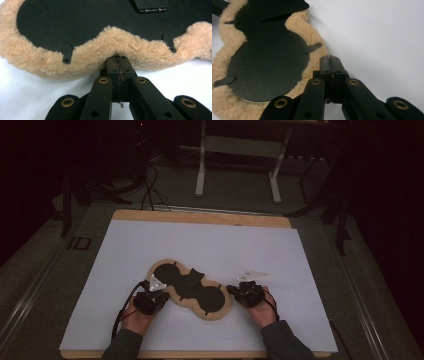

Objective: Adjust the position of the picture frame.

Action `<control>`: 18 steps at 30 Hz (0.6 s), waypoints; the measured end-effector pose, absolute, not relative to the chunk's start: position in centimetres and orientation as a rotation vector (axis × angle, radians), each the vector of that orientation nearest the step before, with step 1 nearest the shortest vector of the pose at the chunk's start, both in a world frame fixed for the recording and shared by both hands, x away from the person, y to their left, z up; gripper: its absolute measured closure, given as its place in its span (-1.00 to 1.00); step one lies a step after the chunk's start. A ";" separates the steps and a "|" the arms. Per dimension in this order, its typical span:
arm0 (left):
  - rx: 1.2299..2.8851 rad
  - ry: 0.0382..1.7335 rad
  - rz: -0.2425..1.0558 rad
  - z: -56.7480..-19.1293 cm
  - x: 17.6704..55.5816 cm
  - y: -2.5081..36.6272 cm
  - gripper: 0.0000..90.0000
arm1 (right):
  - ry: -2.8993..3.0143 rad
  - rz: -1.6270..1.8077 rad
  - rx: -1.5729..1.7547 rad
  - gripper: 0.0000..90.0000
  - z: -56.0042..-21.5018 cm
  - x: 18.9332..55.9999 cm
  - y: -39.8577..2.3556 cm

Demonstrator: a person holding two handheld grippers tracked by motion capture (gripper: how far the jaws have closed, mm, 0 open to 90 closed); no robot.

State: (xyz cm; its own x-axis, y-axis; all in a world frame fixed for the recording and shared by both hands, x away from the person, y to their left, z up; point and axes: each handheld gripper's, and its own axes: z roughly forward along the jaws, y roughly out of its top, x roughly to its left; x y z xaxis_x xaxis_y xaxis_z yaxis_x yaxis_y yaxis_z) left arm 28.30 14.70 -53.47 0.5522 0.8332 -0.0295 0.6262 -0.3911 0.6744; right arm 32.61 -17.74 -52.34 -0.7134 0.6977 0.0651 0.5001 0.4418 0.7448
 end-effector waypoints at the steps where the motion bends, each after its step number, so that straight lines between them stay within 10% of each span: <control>1: 2.146 1.168 0.422 -53.5 28.3 14.6 1.00 | 2.442 1.136 1.044 1.00 -52.4 32.6 -17.8; 18: 2.084 1.219 0.434 -53.7 28.8 14.0 1.00 | 2.446 1.126 1.124 1.00 -52.9 33.1 -18.1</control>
State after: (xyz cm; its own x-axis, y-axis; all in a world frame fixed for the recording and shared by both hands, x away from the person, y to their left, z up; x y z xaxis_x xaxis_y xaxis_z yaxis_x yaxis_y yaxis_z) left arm 28.76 14.01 -53.74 0.5069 0.8606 -0.0493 0.6355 -0.3345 0.6958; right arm 33.06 -18.11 -52.95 -0.6823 0.7231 0.1075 0.5520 0.4132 0.7242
